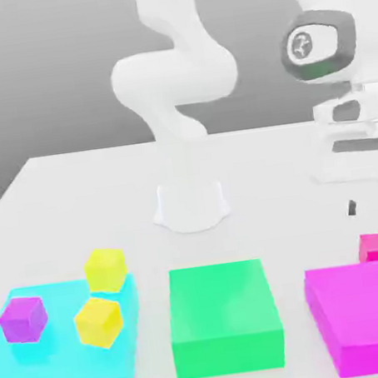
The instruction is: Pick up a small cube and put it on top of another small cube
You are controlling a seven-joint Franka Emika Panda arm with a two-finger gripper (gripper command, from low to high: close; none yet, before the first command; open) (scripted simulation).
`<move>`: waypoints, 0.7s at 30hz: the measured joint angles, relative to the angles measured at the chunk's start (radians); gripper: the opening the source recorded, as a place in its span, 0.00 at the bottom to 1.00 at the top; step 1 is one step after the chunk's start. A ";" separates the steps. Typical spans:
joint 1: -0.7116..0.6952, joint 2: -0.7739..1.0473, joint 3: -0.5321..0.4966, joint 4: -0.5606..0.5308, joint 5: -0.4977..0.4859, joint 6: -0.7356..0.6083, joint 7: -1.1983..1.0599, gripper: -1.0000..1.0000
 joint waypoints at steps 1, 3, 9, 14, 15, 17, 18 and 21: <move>0.023 0.034 0.008 -0.012 -0.016 0.015 0.046 0.50; 0.070 0.098 0.019 -0.035 -0.035 0.046 0.130 0.50; 0.196 0.256 -0.044 -0.055 -0.137 0.138 0.320 0.50; 0.323 0.374 -0.208 -0.019 -0.324 0.206 0.464 0.50; 0.352 0.397 -0.244 -0.012 -0.360 0.220 0.491 0.50; 0.370 0.412 -0.267 -0.007 -0.385 0.229 0.510 0.00; 0.370 0.412 -0.267 -0.007 -0.385 0.229 0.510 0.00; 0.370 0.413 -0.267 -0.007 -0.385 0.232 0.510 0.00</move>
